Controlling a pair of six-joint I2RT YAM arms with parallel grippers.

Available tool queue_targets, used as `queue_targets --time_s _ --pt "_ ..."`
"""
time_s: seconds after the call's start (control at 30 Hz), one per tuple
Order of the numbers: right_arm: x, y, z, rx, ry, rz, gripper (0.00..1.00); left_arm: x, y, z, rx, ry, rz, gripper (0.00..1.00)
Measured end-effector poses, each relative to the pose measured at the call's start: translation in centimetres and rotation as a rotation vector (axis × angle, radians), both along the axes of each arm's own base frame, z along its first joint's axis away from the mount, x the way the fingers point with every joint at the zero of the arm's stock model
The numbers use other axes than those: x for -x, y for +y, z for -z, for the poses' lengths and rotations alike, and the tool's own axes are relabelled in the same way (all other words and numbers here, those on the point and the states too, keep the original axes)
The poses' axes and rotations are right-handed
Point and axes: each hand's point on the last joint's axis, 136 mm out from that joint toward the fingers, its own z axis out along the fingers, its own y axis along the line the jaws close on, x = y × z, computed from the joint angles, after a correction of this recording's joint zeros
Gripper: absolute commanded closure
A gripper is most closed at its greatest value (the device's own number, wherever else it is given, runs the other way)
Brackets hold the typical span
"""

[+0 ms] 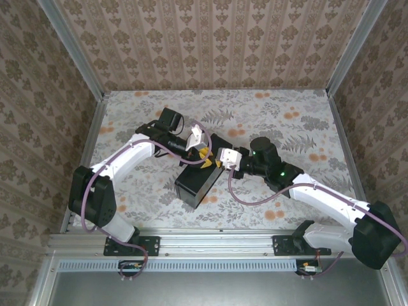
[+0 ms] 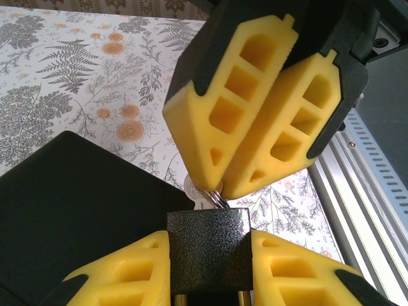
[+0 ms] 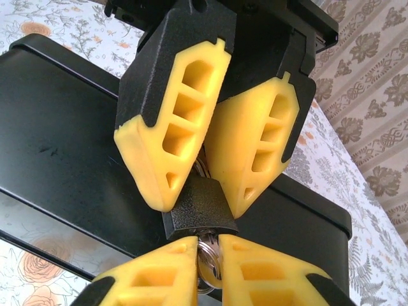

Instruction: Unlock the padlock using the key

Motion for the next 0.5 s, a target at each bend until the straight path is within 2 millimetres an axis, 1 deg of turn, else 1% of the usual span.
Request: queue_targets --time_s 0.07,0.27,0.5 --pt "0.02 0.02 -0.01 0.000 -0.001 -0.002 0.94 -0.05 0.02 0.04 -0.002 -0.001 -0.002 0.84" --pt "-0.23 0.12 -0.08 -0.002 0.034 0.002 0.99 -0.22 0.05 0.12 -0.006 -0.007 -0.008 0.85" --pt "-0.24 -0.02 -0.28 -0.013 0.131 0.028 1.00 -0.35 -0.06 0.01 0.010 -0.024 -0.006 0.85"
